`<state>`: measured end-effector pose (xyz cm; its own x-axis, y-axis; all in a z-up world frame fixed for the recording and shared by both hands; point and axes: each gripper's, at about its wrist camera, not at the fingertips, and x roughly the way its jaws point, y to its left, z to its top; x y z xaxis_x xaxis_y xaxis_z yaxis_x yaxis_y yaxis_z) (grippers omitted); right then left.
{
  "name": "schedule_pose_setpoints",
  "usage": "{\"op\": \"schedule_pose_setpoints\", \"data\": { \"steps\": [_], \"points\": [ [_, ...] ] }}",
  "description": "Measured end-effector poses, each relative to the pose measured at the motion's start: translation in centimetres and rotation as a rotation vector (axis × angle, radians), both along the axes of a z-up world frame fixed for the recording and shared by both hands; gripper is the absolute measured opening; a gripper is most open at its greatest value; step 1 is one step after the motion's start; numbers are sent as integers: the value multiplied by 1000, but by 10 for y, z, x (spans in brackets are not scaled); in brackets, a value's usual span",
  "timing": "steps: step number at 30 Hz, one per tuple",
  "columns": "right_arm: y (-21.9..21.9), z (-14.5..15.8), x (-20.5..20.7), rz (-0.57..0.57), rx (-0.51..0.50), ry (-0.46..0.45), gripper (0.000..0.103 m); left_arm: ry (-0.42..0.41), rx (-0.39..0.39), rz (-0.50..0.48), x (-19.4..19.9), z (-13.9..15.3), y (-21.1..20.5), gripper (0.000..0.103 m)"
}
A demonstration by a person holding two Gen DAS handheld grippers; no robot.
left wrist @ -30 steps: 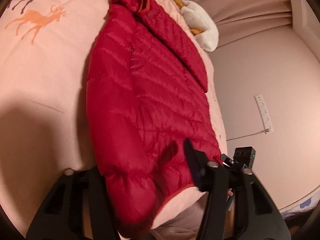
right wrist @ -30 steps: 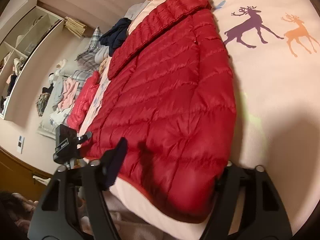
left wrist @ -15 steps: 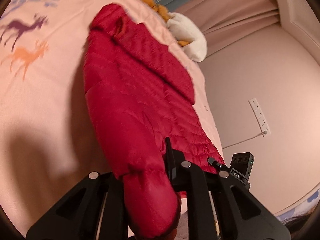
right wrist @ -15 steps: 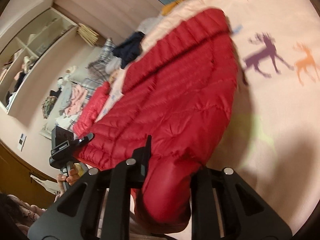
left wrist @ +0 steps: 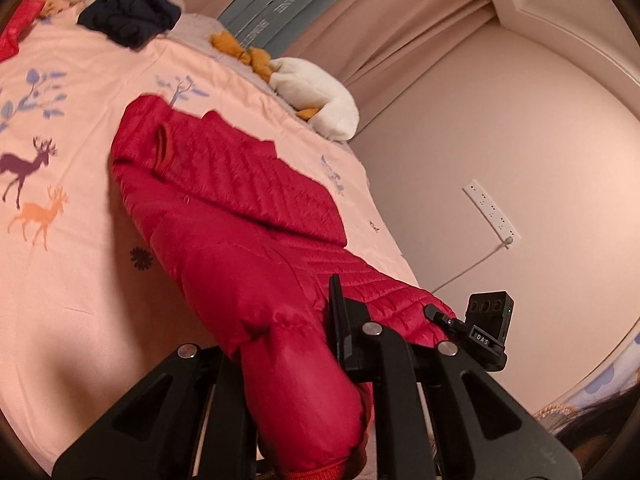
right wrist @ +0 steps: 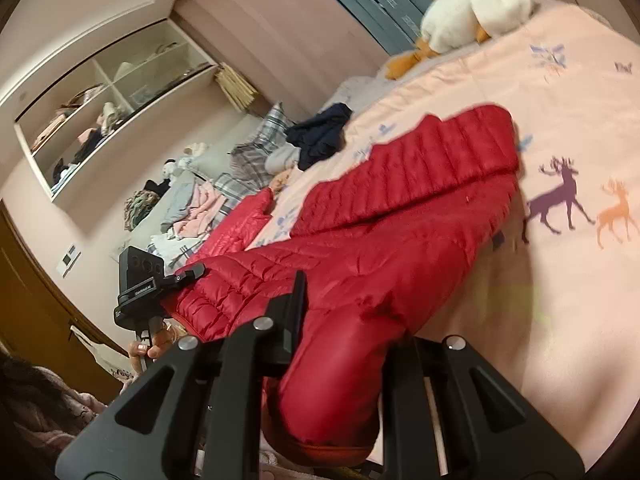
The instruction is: Fold large clothes
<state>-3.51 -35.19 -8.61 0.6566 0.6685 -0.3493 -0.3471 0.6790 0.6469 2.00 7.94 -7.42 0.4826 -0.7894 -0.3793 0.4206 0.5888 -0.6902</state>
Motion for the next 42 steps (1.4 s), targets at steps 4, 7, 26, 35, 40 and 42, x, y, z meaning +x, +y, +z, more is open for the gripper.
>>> {"op": "schedule_pose_setpoints", "data": {
  "steps": [4,7,26,35,40,42],
  "points": [
    [0,19,-14,23,-12,-69,15,-41,18,-9,-12,18,0,13],
    [0,35,-26,44,-20,-125,15,-82,28,-21,-22,29,2,13],
    [-5,98,-76,146,8,-390,17,-333,18,-102,-72,88,10,13],
    [-7,95,-56,112,16,-375,19,-311,-4,-77,-55,83,11,13],
    [-9,90,-34,84,34,-351,19,-285,-6,-49,-43,78,11,13],
    [-10,88,-26,65,29,-340,19,-277,-2,-37,-38,77,10,13]
  ]
}}
